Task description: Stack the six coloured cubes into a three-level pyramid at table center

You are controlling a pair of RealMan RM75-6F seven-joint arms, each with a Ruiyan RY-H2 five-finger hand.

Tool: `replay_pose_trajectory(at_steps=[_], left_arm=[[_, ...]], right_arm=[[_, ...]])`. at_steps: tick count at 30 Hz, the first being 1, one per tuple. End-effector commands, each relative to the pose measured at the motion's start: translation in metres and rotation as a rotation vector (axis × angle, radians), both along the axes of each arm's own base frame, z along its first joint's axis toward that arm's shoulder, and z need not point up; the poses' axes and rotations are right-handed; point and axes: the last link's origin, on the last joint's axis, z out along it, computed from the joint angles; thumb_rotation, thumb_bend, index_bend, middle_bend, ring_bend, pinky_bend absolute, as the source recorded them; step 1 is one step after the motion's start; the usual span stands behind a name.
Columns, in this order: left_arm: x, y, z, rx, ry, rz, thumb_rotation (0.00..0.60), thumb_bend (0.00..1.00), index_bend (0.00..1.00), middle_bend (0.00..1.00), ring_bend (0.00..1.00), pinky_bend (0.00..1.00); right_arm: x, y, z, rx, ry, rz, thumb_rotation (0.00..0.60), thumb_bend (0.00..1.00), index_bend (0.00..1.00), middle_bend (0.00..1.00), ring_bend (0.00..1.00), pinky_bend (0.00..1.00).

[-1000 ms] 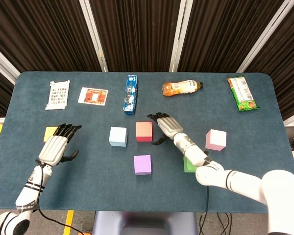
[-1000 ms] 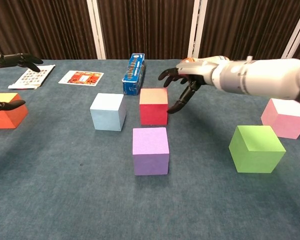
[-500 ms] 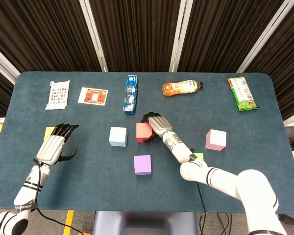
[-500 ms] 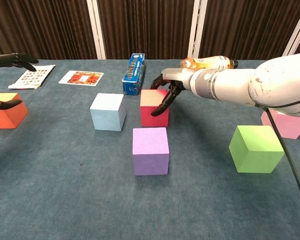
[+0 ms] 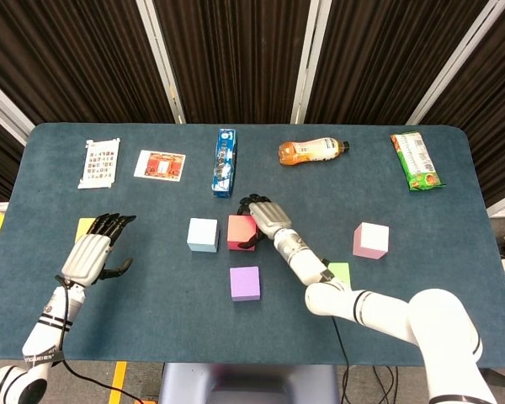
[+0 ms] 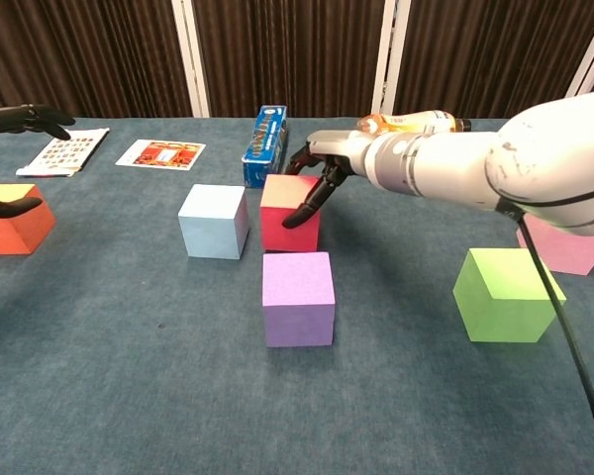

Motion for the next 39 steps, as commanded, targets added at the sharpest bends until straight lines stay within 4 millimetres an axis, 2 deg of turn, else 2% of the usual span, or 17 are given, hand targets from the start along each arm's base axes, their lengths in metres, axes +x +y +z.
replay_pose_trajectory(at_steps=[1, 14, 24, 39], left_arm=[[-0.001, 0.0, 0.0, 0.0, -0.004, 0.003, 0.6, 0.35, 0.12, 0.12, 0.07, 0.08], [-0.004, -0.001, -0.001, -0.016, -0.006, 0.012, 0.6, 0.35, 0.11, 0.11, 0.06, 0.08], [-0.007, -0.002, 0.0, -0.024, -0.003, 0.012, 0.6, 0.35, 0.11, 0.11, 0.05, 0.08], [-0.008, -0.001, -0.002, -0.032, -0.002, 0.018, 0.6, 0.35, 0.11, 0.11, 0.05, 0.08]], right_arm=[[0.004, 0.002, -0.005, 0.006, 0.0, 0.0, 0.6, 0.26, 0.5, 0.24, 0.13, 0.2], [0.016, 0.003, -0.018, 0.009, 0.008, -0.011, 0.6, 0.26, 0.48, 0.24, 0.13, 0.19], [0.026, 0.002, -0.021, 0.0, 0.014, -0.004, 0.6, 0.26, 0.48, 0.24, 0.13, 0.14], [0.025, -0.001, -0.024, -0.004, 0.037, -0.008, 0.6, 0.26, 0.47, 0.24, 0.13, 0.13]])
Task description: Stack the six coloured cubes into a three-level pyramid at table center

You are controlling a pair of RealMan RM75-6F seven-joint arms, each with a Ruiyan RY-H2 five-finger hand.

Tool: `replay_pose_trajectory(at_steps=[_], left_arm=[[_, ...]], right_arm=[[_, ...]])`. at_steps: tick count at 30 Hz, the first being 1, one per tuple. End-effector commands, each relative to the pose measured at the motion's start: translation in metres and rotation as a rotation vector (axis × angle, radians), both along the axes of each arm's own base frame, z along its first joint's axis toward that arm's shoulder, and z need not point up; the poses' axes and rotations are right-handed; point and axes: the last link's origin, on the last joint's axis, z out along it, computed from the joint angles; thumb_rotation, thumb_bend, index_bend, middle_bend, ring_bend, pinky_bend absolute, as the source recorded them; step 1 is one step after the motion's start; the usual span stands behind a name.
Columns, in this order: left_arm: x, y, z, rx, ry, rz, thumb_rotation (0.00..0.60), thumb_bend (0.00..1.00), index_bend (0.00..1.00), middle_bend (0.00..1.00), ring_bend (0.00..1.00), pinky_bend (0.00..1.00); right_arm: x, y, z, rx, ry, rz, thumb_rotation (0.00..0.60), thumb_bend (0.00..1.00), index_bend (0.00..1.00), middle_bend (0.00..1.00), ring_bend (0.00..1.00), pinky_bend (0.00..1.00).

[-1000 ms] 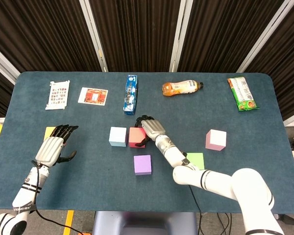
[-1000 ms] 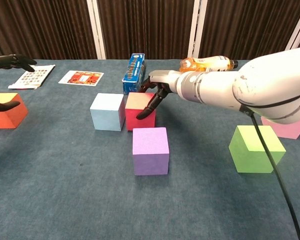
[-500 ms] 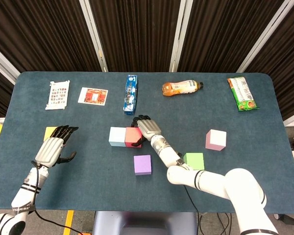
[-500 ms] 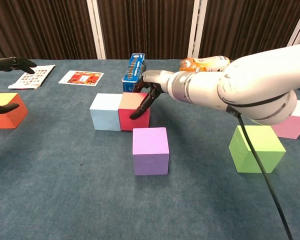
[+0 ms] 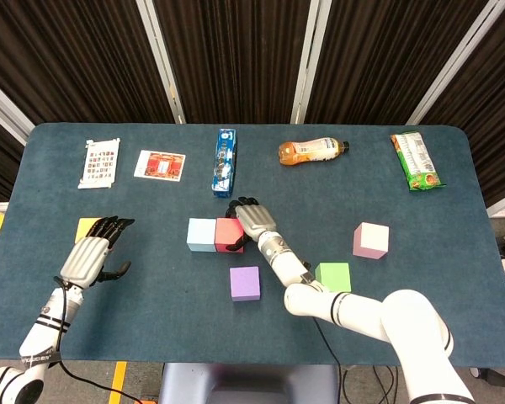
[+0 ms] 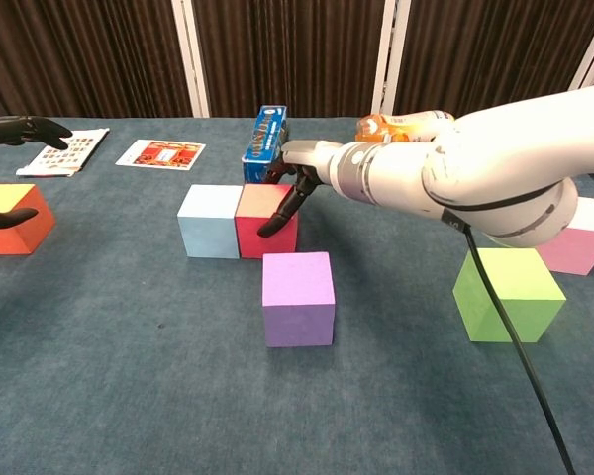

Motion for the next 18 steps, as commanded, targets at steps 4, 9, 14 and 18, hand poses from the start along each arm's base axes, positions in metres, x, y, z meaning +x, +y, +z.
replay_pose_trajectory(at_steps=[4, 9, 14, 18], left_arm=[[0.0005, 0.0012, -0.0001, 0.001, -0.003, 0.0, 0.6, 0.35, 0.11, 0.11, 0.05, 0.08], [-0.001, 0.0021, -0.0003, -0.001, -0.001, 0.006, 0.6, 0.35, 0.11, 0.11, 0.05, 0.08], [-0.0031, 0.0023, -0.0012, -0.004, -0.002, 0.012, 0.6, 0.35, 0.11, 0.1, 0.05, 0.08], [-0.0048, 0.0027, -0.0012, -0.005, 0.0, 0.017, 0.6, 0.35, 0.11, 0.1, 0.05, 0.08]], right_arm=[[0.0017, -0.0004, -0.0015, 0.003, -0.001, -0.001, 0.6, 0.26, 0.47, 0.24, 0.13, 0.13], [0.0036, -0.0008, -0.0037, 0.005, -0.001, 0.0, 0.6, 0.26, 0.46, 0.24, 0.12, 0.13], [0.0041, -0.0022, -0.0049, 0.003, -0.002, -0.002, 0.6, 0.26, 0.46, 0.24, 0.13, 0.13], [0.0053, -0.0026, -0.0062, 0.006, -0.006, -0.002, 0.6, 0.26, 0.45, 0.24, 0.12, 0.13]])
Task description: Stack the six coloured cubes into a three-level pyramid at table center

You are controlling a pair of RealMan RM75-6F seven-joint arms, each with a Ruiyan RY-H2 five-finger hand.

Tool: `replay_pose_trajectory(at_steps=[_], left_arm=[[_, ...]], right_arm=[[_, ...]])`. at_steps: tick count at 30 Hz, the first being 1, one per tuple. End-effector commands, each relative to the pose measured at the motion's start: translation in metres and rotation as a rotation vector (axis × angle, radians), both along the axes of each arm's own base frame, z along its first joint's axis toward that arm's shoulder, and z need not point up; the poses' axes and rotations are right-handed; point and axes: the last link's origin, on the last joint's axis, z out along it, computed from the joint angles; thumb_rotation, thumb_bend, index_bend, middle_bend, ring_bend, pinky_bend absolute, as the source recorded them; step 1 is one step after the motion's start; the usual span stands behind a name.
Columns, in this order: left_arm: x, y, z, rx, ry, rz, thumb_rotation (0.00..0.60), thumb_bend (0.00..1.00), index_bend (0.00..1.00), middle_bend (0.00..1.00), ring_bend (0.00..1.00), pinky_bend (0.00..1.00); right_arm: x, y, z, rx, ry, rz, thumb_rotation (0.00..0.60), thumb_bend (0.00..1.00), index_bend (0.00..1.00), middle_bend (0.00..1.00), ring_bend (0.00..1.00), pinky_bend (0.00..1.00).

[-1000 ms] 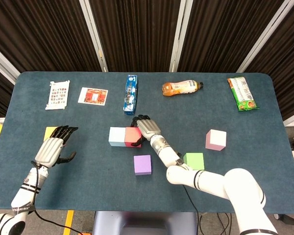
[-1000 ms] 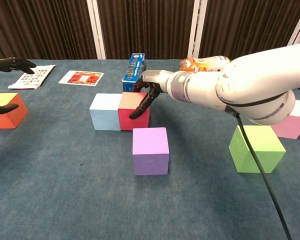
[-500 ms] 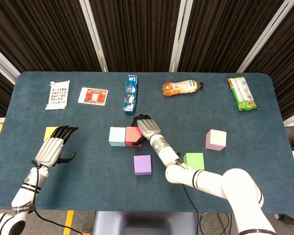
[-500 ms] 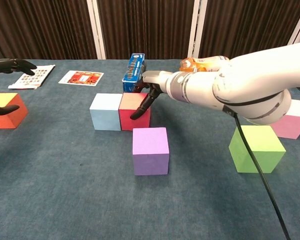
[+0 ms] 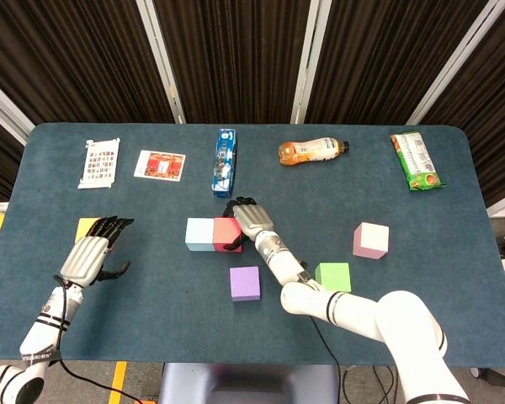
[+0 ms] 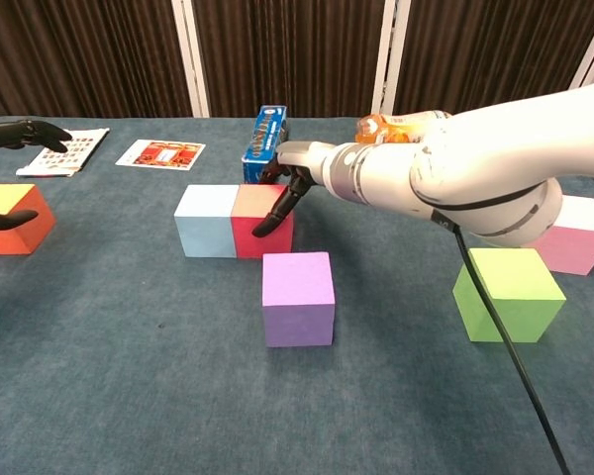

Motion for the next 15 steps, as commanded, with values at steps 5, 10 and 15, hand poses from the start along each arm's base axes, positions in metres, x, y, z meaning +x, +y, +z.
replay_pose_trajectory(at_steps=[5, 10, 15], left_arm=[[-0.0025, 0.0004, -0.0003, 0.001, 0.003, 0.005, 0.6, 0.35, 0.11, 0.1, 0.05, 0.08], [-0.0014, 0.0004, -0.0012, -0.003, 0.002, 0.001, 0.6, 0.35, 0.1, 0.1, 0.05, 0.08], [0.0, 0.0008, -0.0007, -0.003, 0.004, -0.006, 0.6, 0.35, 0.09, 0.1, 0.05, 0.08]], right_arm=[[-0.0011, -0.0001, -0.0023, 0.006, 0.015, 0.007, 0.6, 0.26, 0.37, 0.24, 0.13, 0.1], [-0.0017, 0.0034, 0.0002, 0.018, 0.013, 0.015, 0.6, 0.26, 0.17, 0.24, 0.12, 0.07], [-0.0019, 0.0062, 0.0071, 0.023, 0.0, 0.022, 0.6, 0.26, 0.05, 0.21, 0.08, 0.04]])
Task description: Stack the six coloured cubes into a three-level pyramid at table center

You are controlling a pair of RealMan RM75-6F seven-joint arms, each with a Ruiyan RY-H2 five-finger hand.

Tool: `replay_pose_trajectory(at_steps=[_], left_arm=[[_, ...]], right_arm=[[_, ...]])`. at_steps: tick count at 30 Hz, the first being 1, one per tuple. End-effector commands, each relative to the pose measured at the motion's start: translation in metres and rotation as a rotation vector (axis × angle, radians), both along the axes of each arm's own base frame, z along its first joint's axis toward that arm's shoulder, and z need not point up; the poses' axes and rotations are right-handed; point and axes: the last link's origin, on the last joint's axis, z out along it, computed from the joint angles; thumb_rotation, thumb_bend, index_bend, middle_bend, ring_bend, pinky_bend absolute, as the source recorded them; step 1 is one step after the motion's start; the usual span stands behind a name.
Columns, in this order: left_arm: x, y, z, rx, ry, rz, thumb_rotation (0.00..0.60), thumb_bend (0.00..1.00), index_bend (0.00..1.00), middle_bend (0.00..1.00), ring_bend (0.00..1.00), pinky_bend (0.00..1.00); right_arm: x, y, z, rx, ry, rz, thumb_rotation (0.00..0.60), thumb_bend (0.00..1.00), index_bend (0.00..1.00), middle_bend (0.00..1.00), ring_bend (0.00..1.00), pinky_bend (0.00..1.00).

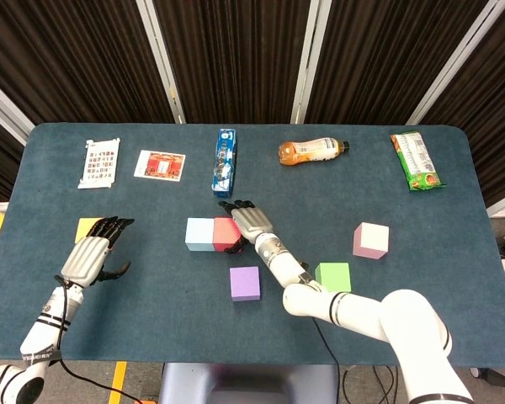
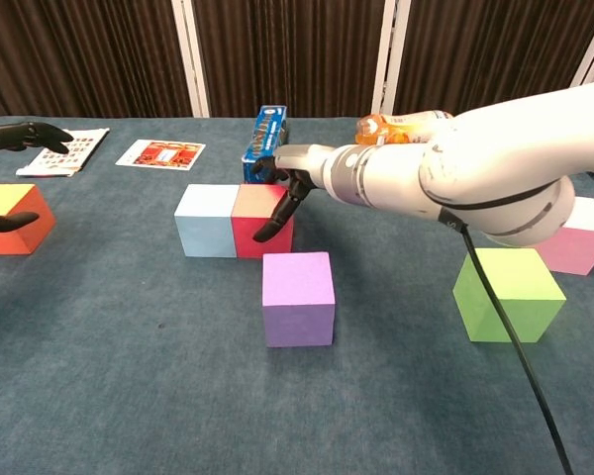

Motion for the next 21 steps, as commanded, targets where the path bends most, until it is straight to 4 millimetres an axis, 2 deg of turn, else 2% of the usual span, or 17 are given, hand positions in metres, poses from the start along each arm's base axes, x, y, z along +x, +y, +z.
replay_pose_trajectory(at_steps=[1, 3, 5, 6, 9, 12, 17, 21], left_arm=[[0.0, 0.0, 0.0, 0.001, 0.0, -0.002, 0.6, 0.35, 0.09, 0.1, 0.05, 0.08], [0.002, 0.001, 0.002, 0.004, 0.001, -0.01, 0.6, 0.35, 0.09, 0.1, 0.05, 0.08], [0.002, 0.001, 0.005, 0.013, 0.005, -0.013, 0.6, 0.35, 0.09, 0.1, 0.05, 0.08], [0.002, 0.001, 0.006, 0.014, 0.006, -0.013, 0.6, 0.35, 0.09, 0.1, 0.05, 0.08], [0.002, 0.001, 0.008, 0.019, 0.005, -0.011, 0.6, 0.35, 0.09, 0.1, 0.05, 0.08], [0.003, 0.001, 0.009, 0.021, 0.005, -0.01, 0.6, 0.35, 0.09, 0.1, 0.05, 0.08], [0.005, -0.001, 0.009, 0.021, 0.004, -0.005, 0.6, 0.35, 0.09, 0.1, 0.05, 0.08], [0.007, -0.003, 0.01, 0.021, 0.001, -0.003, 0.6, 0.35, 0.09, 0.1, 0.05, 0.08]], right_arm=[[-0.001, 0.001, 0.005, -0.001, -0.007, 0.0, 0.6, 0.26, 0.04, 0.2, 0.07, 0.04], [-0.003, 0.001, 0.017, -0.015, -0.023, 0.006, 0.6, 0.26, 0.02, 0.18, 0.05, 0.03], [-0.018, 0.004, 0.05, -0.065, -0.03, 0.021, 0.6, 0.26, 0.03, 0.18, 0.04, 0.03], [-0.025, 0.011, 0.067, -0.071, -0.034, 0.033, 0.6, 0.26, 0.04, 0.18, 0.04, 0.03], [-0.041, 0.027, 0.099, -0.089, -0.042, 0.047, 0.6, 0.26, 0.06, 0.18, 0.04, 0.03], [-0.057, 0.045, 0.123, -0.096, -0.045, 0.053, 0.6, 0.26, 0.1, 0.17, 0.05, 0.03], [-0.083, 0.078, 0.145, -0.055, -0.02, 0.064, 0.6, 0.26, 0.16, 0.19, 0.08, 0.11], [-0.099, 0.102, 0.143, 0.017, 0.009, 0.066, 0.6, 0.26, 0.2, 0.2, 0.09, 0.12]])
